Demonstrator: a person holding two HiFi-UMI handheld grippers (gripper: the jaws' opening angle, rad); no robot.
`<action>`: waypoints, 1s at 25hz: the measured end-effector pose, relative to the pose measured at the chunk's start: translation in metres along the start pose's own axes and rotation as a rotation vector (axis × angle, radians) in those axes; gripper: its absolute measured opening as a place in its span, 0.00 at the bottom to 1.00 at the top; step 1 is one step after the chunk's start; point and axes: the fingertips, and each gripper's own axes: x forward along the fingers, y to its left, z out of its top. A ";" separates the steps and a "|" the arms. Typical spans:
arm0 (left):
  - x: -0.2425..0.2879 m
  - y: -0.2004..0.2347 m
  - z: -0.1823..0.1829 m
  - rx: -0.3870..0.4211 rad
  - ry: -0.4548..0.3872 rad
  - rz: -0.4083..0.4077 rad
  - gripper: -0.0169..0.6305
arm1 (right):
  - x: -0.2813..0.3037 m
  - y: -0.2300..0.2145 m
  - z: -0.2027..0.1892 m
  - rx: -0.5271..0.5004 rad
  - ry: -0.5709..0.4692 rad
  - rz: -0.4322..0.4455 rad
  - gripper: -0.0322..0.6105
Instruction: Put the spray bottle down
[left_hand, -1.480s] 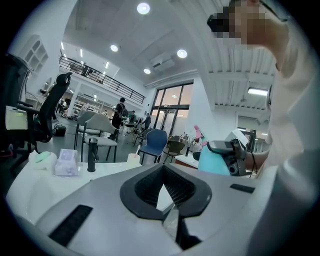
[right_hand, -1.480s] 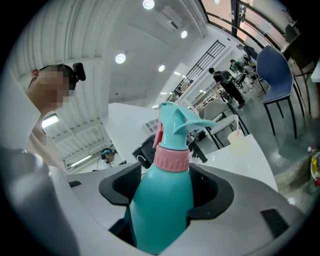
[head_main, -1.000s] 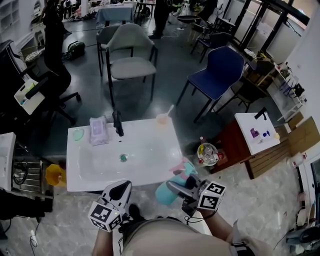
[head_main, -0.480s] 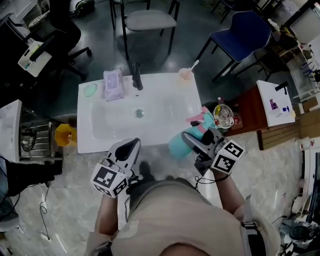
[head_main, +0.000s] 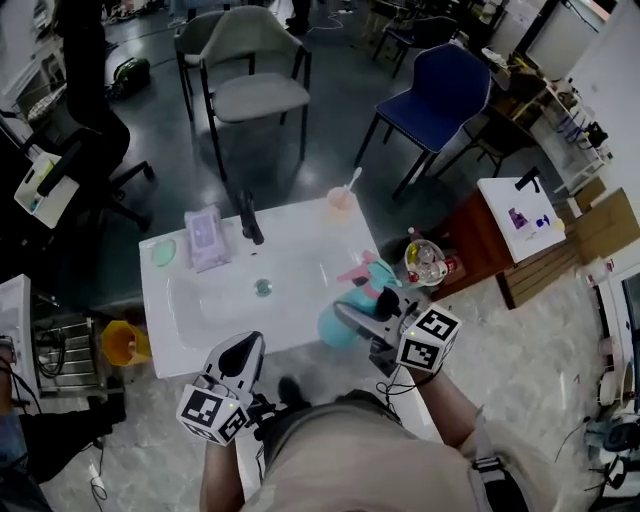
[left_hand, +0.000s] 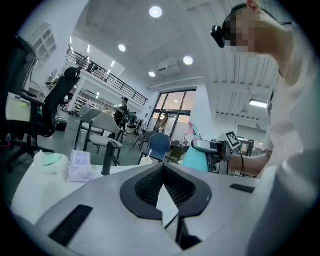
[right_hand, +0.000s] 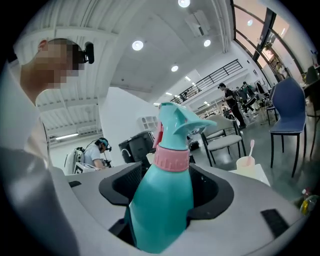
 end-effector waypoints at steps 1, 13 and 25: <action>0.000 0.003 0.001 0.000 -0.001 -0.006 0.04 | 0.002 0.001 0.001 -0.005 -0.003 -0.005 0.47; 0.027 0.011 0.012 0.057 -0.009 -0.024 0.04 | 0.013 -0.002 0.005 -0.047 0.016 -0.018 0.47; 0.043 0.022 0.023 0.070 -0.002 0.038 0.04 | 0.042 -0.018 0.006 -0.082 0.062 0.052 0.47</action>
